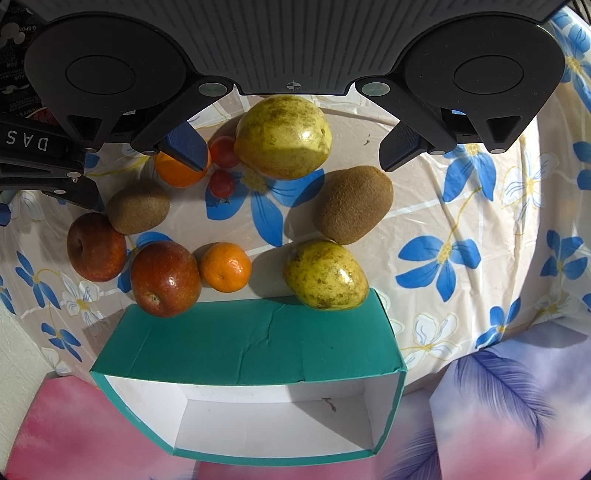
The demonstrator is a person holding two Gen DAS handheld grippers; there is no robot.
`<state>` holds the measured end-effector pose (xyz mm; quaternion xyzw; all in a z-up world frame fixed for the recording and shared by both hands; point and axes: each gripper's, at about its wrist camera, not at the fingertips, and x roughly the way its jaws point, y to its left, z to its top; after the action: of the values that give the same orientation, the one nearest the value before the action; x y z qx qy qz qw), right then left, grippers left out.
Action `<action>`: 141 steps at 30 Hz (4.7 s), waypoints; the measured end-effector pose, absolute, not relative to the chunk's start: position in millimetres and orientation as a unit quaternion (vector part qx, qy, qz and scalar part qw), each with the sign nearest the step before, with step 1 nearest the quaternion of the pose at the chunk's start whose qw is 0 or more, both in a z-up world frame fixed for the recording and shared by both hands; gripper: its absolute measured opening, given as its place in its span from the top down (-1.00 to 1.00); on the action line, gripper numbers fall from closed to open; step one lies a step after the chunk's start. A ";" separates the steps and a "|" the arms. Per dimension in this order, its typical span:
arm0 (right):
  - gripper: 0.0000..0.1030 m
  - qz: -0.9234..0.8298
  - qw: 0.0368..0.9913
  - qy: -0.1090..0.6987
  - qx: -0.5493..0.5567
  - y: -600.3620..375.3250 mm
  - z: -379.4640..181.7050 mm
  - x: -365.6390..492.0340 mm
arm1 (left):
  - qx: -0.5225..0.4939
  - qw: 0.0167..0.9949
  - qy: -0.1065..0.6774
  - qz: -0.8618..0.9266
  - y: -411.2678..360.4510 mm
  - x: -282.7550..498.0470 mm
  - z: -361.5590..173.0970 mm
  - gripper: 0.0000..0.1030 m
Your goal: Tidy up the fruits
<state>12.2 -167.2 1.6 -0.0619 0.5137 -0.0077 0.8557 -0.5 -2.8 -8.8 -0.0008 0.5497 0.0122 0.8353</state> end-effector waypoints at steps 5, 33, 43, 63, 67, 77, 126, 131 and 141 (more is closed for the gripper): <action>-1.00 -0.007 0.855 0.514 -0.061 -167.4 1.7 12.5 | 0.000 0.835 0.550 0.011 -2.6 0.6 -8.7 -0.97; -1.00 0.060 0.937 0.341 -0.043 -188.0 12.4 -15.5 | 0.025 0.918 0.392 -0.046 10.8 -40.8 -8.5 -0.97; -1.00 0.093 0.935 0.340 -0.044 -186.2 -3.6 -21.8 | 0.066 0.907 0.407 -0.083 -2.1 -50.7 -34.3 -0.69; -1.00 0.073 0.928 0.361 -0.049 -188.9 -13.0 -15.8 | 0.040 0.885 0.444 -0.136 8.4 -28.1 -77.6 -0.41; -0.95 0.059 0.926 0.370 -0.040 -195.1 -20.6 -9.8 | 0.035 0.887 0.441 -0.134 10.8 -28.4 -77.0 -0.40; -0.58 0.037 0.914 0.404 -0.008 -208.7 -51.2 24.6 | 0.030 0.893 0.434 -0.119 16.6 -38.7 -57.8 -0.40; -0.30 0.053 0.944 0.323 0.048 -213.1 3.4 18.2 | 0.020 0.921 0.378 0.093 -16.6 139.8 20.9 -0.41; -0.30 0.052 0.948 0.312 0.043 -211.9 9.1 16.2 | 0.008 0.899 0.428 0.087 -17.0 160.2 -9.3 -0.41; -0.30 0.051 0.953 0.297 0.037 -208.8 12.9 17.8 | -0.003 0.885 0.455 0.096 -15.0 166.0 -32.9 -0.42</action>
<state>17.8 -208.8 12.9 0.0368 0.2973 0.0507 0.9527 165.9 -15.0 -32.9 -0.0034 0.4550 0.0957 0.8854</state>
